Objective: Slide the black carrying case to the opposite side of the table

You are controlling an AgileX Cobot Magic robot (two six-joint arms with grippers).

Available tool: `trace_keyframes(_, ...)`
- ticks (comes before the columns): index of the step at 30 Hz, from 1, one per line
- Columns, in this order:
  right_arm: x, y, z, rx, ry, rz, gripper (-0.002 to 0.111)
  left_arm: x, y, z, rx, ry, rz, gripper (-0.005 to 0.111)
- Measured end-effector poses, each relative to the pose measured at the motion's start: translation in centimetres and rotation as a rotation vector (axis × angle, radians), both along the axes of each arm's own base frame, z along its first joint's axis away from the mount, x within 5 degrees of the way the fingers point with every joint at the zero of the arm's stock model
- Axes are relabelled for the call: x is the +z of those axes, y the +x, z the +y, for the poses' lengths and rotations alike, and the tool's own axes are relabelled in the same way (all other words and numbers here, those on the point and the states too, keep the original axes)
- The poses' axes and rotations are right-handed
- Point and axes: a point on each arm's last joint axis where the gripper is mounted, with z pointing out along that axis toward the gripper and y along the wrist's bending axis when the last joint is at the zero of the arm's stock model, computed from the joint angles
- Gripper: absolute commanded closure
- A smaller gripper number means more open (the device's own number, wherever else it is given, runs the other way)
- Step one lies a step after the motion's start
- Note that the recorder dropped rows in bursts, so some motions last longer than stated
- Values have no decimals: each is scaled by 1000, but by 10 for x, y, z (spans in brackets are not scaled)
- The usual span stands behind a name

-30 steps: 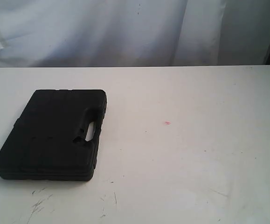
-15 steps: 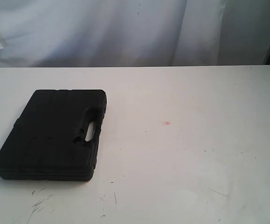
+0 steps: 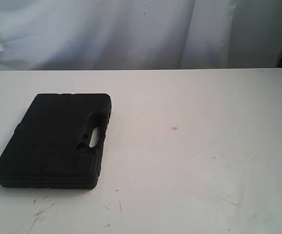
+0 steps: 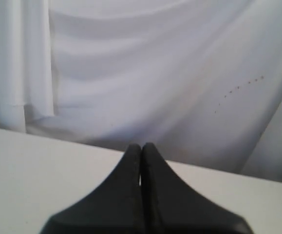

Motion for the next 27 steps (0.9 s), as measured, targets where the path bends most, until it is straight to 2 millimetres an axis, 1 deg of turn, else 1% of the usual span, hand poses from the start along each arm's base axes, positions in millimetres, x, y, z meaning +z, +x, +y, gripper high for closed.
trace_keyframes(1, 0, 0, 0, 0, 0, 0, 108, 7, 11, -1, -5, 1, 68, 107)
trace_keyframes(2, 0, 0, 0, 0, 0, 0, 108, 17, 18, -1, -9, 0, 98, 107)
trace_keyframes(4, 0, 0, 0, 0, 0, 0, 108, 29, 37, -2, -19, -4, 205, 107)
trace_keyframes(7, 0, 0, 0, 0, 0, 0, 108, 40, 63, -5, -42, -15, 360, 107)
trace_keyframes(9, 0, 0, 0, 0, 0, 0, 108, 41, 77, -7, -77, 13, 476, 107)
trace_keyframes(12, 0, 0, 0, 0, 0, 0, 108, 37, 100, -12, -148, 65, 609, 107)
trace_keyframes(16, 0, 0, 0, 0, 0, 0, 108, 26, 122, -17, -206, 61, 679, 107)
trace_keyframes(24, 0, 0, 0, 0, 0, 0, 108, 10, 143, -20, -229, 30, 737, 107)
trace_keyframes(27, 0, 0, 0, 0, 0, 0, 108, 1, 152, -21, -242, 12, 769, 107)
